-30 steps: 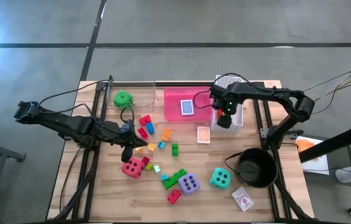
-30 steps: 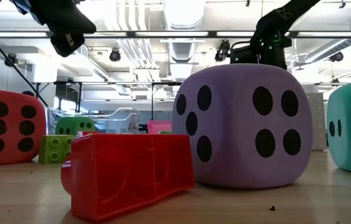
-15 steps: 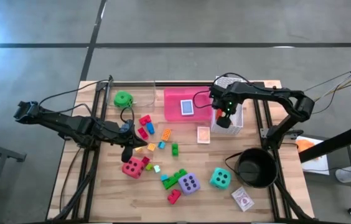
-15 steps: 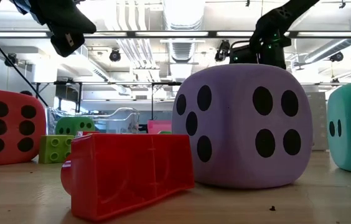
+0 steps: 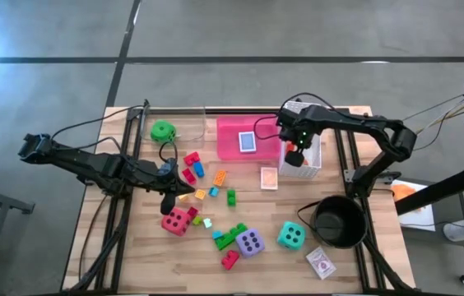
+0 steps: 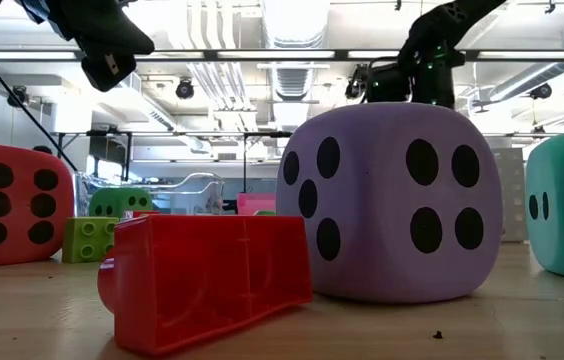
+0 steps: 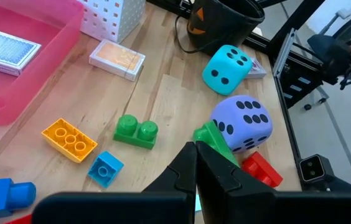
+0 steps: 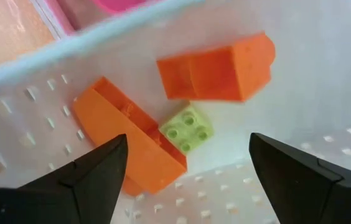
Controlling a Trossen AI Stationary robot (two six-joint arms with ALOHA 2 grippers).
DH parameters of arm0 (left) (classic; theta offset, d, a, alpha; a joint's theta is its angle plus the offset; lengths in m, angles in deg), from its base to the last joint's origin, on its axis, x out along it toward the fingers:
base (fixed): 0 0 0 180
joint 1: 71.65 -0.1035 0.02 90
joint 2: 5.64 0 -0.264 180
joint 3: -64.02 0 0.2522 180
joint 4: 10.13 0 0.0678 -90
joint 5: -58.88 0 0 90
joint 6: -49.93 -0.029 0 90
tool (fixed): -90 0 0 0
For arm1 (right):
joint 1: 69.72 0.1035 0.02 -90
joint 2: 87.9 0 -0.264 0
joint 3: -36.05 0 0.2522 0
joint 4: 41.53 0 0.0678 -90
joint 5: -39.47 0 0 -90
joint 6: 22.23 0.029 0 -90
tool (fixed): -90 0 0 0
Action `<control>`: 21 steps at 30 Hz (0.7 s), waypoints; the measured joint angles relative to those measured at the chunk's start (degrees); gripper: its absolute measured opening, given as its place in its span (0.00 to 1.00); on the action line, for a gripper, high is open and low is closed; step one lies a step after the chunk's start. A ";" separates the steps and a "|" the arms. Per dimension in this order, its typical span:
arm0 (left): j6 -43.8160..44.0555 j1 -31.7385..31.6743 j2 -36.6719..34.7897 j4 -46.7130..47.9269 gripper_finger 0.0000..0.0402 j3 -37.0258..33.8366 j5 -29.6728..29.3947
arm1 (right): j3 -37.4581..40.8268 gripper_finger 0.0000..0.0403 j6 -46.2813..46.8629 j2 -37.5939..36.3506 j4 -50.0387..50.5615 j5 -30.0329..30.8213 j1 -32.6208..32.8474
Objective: Pick & Place Toys
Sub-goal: Put the middle large red game piece into the white bin
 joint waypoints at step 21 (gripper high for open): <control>10.30 -10.49 0.09 -5.57 0.02 -2.60 1.36 | -1.69 0.82 22.56 -14.47 0.06 15.41 17.42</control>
